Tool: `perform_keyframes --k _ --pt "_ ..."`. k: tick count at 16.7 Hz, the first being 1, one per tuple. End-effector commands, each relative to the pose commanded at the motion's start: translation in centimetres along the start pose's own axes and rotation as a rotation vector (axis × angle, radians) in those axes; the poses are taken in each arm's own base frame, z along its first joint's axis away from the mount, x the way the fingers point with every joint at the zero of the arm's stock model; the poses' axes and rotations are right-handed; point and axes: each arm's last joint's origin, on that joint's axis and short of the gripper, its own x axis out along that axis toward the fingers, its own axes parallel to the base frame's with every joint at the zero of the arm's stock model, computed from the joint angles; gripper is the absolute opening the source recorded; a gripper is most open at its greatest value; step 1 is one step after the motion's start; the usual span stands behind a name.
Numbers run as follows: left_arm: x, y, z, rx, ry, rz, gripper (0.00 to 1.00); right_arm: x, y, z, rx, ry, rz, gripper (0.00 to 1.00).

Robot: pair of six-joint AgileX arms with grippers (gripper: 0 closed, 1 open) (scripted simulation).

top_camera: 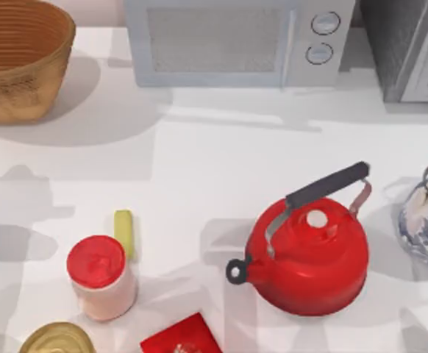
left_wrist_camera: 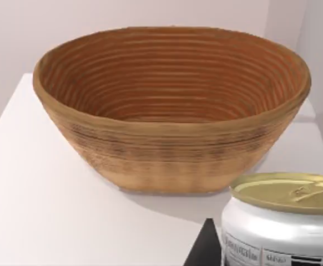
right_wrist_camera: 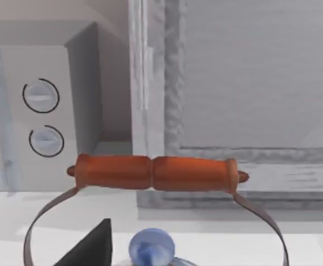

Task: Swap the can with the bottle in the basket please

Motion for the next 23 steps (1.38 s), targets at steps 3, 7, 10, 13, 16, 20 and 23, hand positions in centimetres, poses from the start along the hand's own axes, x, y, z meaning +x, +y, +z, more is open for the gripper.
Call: perform_keyframes --k 3,7,10,13,16,20,23 --pt "-1.5 -0.4 -6.0 -0.001 -0.142 -0.011 0.00 0.0 0.0 0.0 0.000 0.000 0.000 1.00" --pt "-1.0 -0.7 -11.1 -0.007 -0.278 -0.025 0.00 0.0 0.0 0.0 0.000 0.000 0.000 1.00" --pt "-0.6 -0.8 -12.4 -0.010 -0.327 -0.031 0.00 0.0 0.0 0.0 0.000 0.000 0.000 1.00" --pt "-0.6 -0.8 -12.5 -0.011 -0.330 -0.031 0.00 0.0 0.0 0.0 0.000 0.000 0.000 1.00" --pt "-0.6 -0.8 -12.6 -0.009 -0.324 -0.027 0.00 0.0 0.0 0.0 0.000 0.000 0.000 1.00" --pt "-0.8 -0.9 -10.9 -0.002 -0.337 -0.063 0.00 0.0 0.0 0.0 0.000 0.000 0.000 1.00" --pt "-0.7 -1.3 -7.9 0.015 -0.358 -0.149 0.00 0.0 0.0 0.0 0.000 0.000 0.000 1.00"
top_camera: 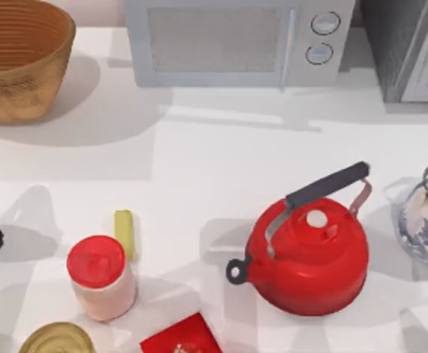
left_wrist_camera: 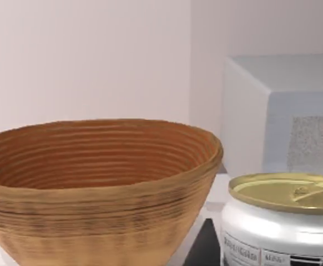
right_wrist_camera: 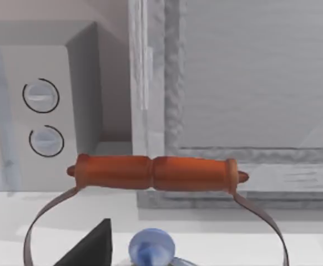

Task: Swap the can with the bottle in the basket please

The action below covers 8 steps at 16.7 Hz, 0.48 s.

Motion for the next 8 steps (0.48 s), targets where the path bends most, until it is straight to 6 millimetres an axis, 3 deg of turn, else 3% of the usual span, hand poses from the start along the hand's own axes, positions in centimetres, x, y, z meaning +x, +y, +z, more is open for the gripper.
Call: perform_keyframes --k 4,8 --pt "3.7 -0.7 4.2 0.006 -0.031 -0.192 0.00 0.0 0.0 0.0 0.000 0.000 0.000 1.00" --pt "10.2 -2.2 6.7 0.013 -0.049 -0.446 0.00 0.0 0.0 0.0 0.000 0.000 0.000 1.00"
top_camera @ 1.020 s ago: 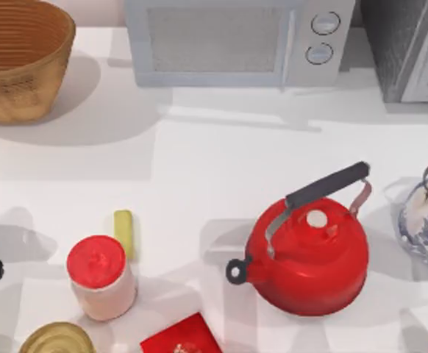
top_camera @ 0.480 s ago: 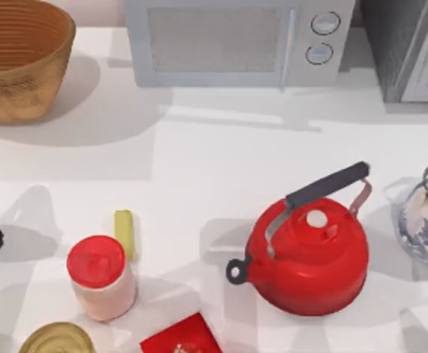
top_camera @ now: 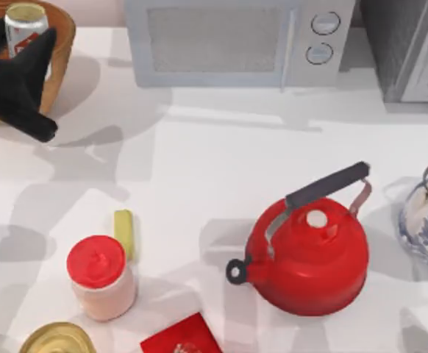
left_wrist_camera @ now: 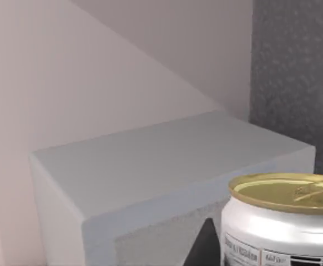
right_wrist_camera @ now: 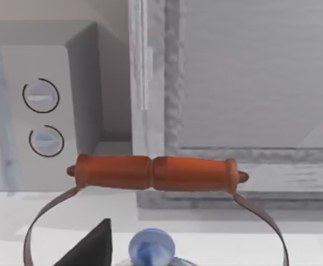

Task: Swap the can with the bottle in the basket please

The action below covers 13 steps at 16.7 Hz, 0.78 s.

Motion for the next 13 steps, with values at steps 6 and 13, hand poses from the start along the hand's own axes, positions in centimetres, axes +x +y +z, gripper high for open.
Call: perform_keyframes --k 6,13 --pt "12.6 1.2 -4.3 -0.013 0.003 -0.411 0.00 0.0 0.0 0.0 0.000 0.000 0.000 1.00" --pt "21.8 -1.2 -18.2 -0.051 0.029 -0.816 0.00 0.0 0.0 0.0 0.000 0.000 0.000 1.00"
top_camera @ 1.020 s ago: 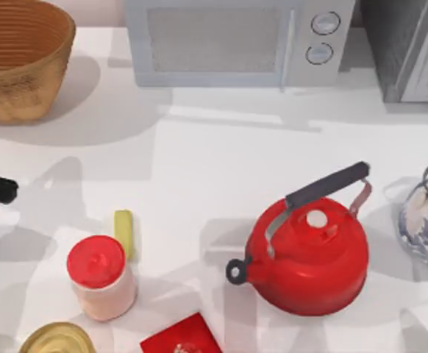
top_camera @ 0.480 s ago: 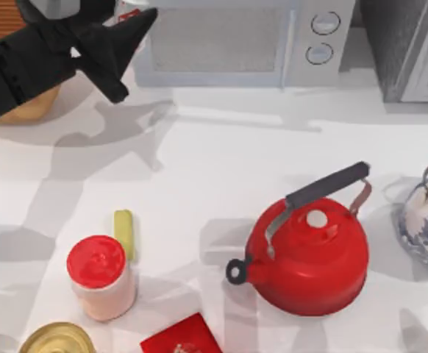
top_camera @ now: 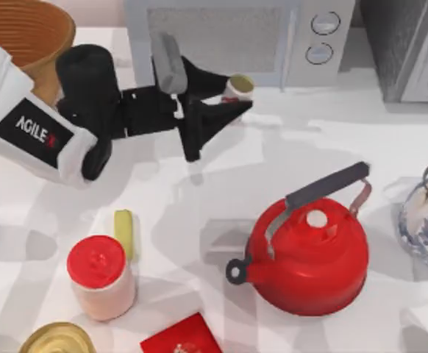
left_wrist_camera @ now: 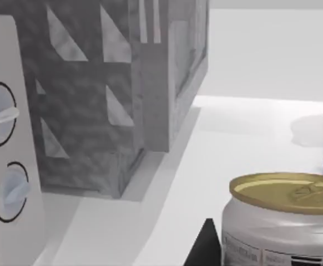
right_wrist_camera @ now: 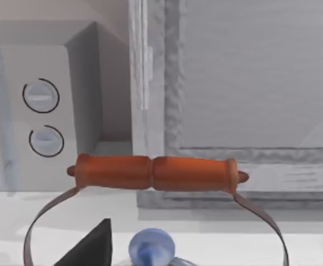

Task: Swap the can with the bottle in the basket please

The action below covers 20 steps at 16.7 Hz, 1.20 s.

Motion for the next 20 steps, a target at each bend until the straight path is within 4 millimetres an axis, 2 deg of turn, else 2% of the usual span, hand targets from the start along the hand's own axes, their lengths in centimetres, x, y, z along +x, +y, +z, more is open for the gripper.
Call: perform_keyframes --k 3,6,8,13,20 --pt "1.8 0.1 -5.1 -0.014 0.005 -0.118 0.00 0.0 0.0 0.0 0.000 0.000 0.000 1.00" --pt "2.8 -0.3 -8.2 -0.020 0.006 -0.191 0.00 0.0 0.0 0.0 0.000 0.000 0.000 1.00" --pt "3.0 -0.5 -8.8 -0.021 0.006 -0.209 0.00 0.0 0.0 0.0 0.000 0.000 0.000 1.00" --pt "3.0 -0.5 -8.8 -0.021 0.006 -0.209 0.00 0.0 0.0 0.0 0.000 0.000 0.000 1.00" --pt "3.0 -0.5 -8.8 -0.021 0.006 -0.209 0.53 0.0 0.0 0.0 0.000 0.000 0.000 1.00"
